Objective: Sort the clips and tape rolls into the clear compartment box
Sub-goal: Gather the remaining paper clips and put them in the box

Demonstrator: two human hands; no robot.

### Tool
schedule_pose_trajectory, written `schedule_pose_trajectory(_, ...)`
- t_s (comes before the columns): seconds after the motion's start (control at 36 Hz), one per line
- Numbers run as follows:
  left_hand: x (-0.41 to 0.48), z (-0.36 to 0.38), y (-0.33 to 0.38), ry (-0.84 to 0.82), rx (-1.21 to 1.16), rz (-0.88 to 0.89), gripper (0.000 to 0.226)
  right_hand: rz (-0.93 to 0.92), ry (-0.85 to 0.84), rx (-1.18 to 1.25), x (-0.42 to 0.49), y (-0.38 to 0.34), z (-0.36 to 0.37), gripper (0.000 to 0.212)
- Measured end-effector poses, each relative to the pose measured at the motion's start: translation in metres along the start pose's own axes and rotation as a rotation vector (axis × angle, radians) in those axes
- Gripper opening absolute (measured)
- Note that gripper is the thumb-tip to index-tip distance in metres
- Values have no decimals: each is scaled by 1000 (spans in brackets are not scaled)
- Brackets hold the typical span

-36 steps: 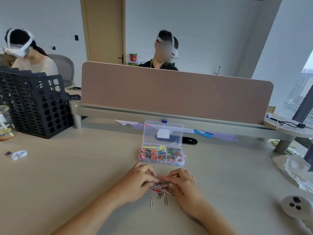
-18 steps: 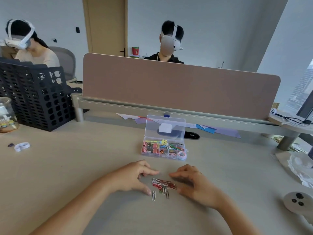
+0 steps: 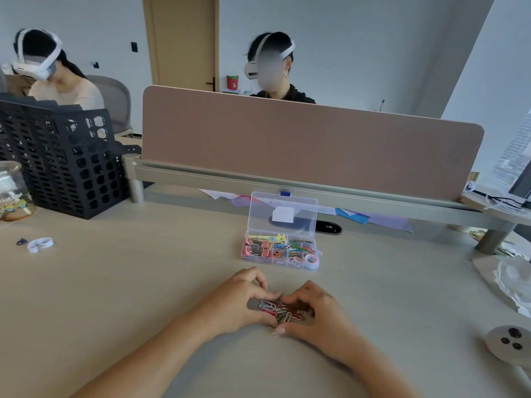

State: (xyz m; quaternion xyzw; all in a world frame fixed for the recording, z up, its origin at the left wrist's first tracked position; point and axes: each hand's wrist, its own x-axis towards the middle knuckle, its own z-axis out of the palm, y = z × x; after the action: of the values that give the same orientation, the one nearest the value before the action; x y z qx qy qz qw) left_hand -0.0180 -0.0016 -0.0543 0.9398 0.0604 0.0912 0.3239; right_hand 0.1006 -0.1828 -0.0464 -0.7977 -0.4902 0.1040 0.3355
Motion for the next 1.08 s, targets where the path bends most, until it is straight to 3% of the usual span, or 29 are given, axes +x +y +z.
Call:
schedule_pose_trajectory(0.14,-3,-6,4,-21,-44,-15,57,0,-103,122,0,3,-13,37)
schedule_pose_trajectory(0.31,-9,-6,10,-65,20,-35,91,-6,-194,99,2,7,-18,47)
schedule_pose_trajectory(0.44,-14,3,20,19,66,-49,106,9,-285,109,2,9,-26,53)
schedule_pose_trajectory(0.61,-14,4,17,106,-13,-91,99,48,-262,142,2,6,-27,52)
schedule_pose_trajectory(0.75,-13,4,17,104,-60,-95,76,94,-211,128,1,3,-26,50)
schedule_pose_trajectory(0.92,-11,3,15,95,-46,-86,68,28,-166,111,-1,3,-26,25)
schedule_pose_trajectory(1.0,-8,2,13,95,-36,-85,65,47,-86,110,-2,2,-21,35)
schedule_pose_trajectory(1.08,-6,1,11,60,-20,-76,56,117,-33,78,-2,-4,-13,64)
